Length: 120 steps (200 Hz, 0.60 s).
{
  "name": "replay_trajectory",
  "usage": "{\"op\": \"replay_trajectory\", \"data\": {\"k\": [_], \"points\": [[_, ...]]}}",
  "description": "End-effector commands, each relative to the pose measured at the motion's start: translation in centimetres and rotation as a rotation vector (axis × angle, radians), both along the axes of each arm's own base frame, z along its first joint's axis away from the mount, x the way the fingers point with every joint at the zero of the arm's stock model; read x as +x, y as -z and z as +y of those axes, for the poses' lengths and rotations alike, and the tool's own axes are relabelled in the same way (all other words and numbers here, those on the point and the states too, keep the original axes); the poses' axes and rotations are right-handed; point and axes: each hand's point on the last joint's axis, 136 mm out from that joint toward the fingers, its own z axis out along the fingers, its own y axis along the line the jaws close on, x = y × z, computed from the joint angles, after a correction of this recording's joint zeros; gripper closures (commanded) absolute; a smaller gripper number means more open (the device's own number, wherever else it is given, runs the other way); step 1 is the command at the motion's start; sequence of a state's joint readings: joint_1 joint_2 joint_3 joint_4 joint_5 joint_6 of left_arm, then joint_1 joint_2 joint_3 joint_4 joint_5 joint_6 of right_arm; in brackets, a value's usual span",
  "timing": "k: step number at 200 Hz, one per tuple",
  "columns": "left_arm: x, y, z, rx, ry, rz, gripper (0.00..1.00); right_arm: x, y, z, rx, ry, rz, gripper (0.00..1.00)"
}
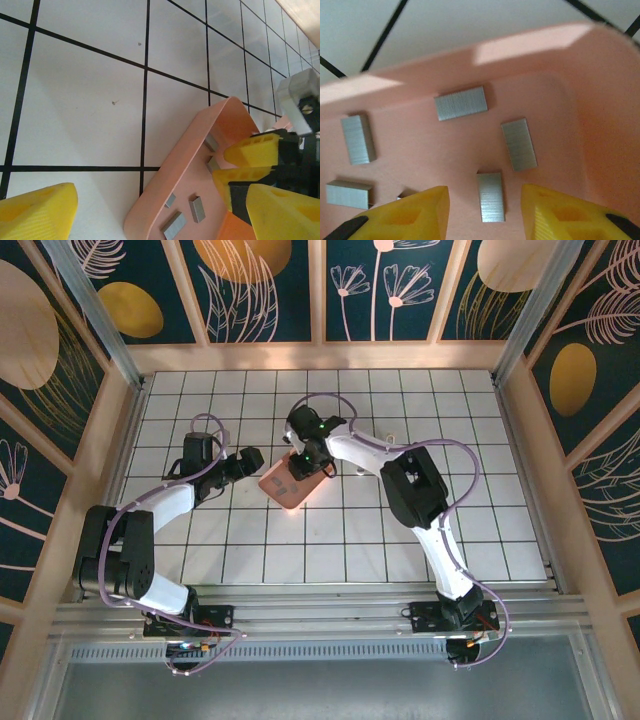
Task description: Load the staples into the stapler
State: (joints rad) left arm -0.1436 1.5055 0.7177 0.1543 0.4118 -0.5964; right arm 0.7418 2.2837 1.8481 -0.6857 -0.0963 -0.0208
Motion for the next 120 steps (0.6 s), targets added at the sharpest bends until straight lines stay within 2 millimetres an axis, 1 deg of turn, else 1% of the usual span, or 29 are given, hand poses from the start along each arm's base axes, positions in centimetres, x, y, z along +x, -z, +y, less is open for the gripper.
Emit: {"op": "replay_trajectory", "data": {"k": [1, 50, 80, 98, 120], "points": [[0.2, 0.2, -0.1, -0.012, 0.01, -0.004, 0.13, -0.1, 0.6, -0.4, -0.061, -0.013, -0.009, 0.6], [0.1, 0.4, -0.1, -0.012, 0.014, 0.001, 0.13, -0.1, 1.9, -0.1, -0.076, -0.018, -0.01, 0.67], [0.0, 0.5, -0.1, -0.007, 0.014, 0.006, 0.13, 0.1, 2.6, -0.3, -0.09, -0.015, -0.014, 0.7], [0.0, 0.5, 0.0, -0.001, 0.013, 0.007, 0.13, 0.1, 3.1, -0.4, -0.099, -0.018, -0.016, 0.74], [0.0, 0.5, 0.2, 0.017, 0.011, 0.007, 0.14, 0.2, 2.7, -0.4, -0.104, -0.02, -0.035, 0.78]]}}
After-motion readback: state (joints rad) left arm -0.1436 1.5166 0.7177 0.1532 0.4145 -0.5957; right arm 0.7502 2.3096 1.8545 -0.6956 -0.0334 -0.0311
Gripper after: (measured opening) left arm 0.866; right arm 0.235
